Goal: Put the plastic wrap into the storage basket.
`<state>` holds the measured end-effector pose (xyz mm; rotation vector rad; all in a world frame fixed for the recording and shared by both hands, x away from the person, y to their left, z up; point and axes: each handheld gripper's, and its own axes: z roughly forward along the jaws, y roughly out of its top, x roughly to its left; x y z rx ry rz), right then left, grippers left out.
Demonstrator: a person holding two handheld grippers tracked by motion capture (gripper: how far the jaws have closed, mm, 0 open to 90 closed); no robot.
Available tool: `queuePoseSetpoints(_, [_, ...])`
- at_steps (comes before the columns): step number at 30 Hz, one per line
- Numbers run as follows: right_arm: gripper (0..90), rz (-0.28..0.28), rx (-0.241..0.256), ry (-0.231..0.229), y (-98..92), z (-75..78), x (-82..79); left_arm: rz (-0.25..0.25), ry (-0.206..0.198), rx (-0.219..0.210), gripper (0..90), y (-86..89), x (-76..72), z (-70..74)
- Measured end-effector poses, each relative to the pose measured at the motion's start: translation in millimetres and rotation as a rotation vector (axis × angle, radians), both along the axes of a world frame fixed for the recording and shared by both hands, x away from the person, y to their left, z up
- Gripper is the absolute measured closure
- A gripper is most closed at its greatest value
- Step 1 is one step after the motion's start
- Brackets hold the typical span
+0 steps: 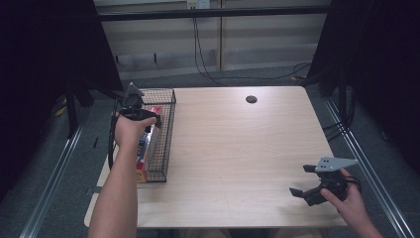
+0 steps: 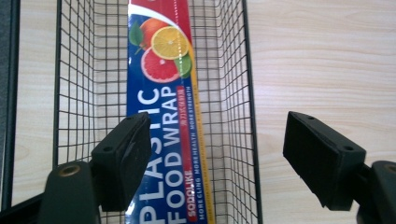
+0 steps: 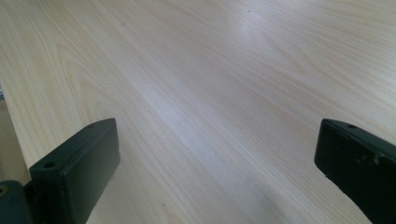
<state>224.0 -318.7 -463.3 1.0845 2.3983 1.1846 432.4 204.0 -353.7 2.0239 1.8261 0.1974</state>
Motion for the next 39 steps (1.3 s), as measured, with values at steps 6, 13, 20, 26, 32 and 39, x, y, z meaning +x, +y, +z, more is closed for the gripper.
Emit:
queuePoseSetpoints(6, [0.1, -0.001, 0.004, 0.000, -1.0, -0.4, 0.7, -0.027, -0.014, -0.021, 23.1, -7.6, -3.1, 1.2])
queuePoseSetpoints(13, [0.1, 0.000, 0.005, 0.000, -0.8, -0.4, 0.8, -0.064, -0.029, -0.045, 22.2, -18.2, -8.1, 0.0])
queuePoseSetpoints(20, [0.1, 0.001, -0.001, 0.000, -0.6, 0.3, 0.8, -0.093, -0.045, -0.061, 21.6, -29.3, -11.5, 0.4])
queuePoseSetpoints(26, [0.1, 0.008, -0.003, 0.003, -0.1, 0.1, 1.4, -0.138, -0.052, -0.068, 21.1, -44.3, -15.0, 2.5])
queuePoseSetpoints(32, [0.1, 0.006, -0.003, -0.001, 0.0, 0.6, 1.1, -0.165, -0.074, -0.090, 20.4, -57.4, -19.1, 5.3])
queuePoseSetpoints(39, [0.1, 0.007, 0.001, 0.002, -0.1, 0.7, 0.8, -0.201, -0.088, -0.096, 18.6, -69.9, -23.1, 6.3])
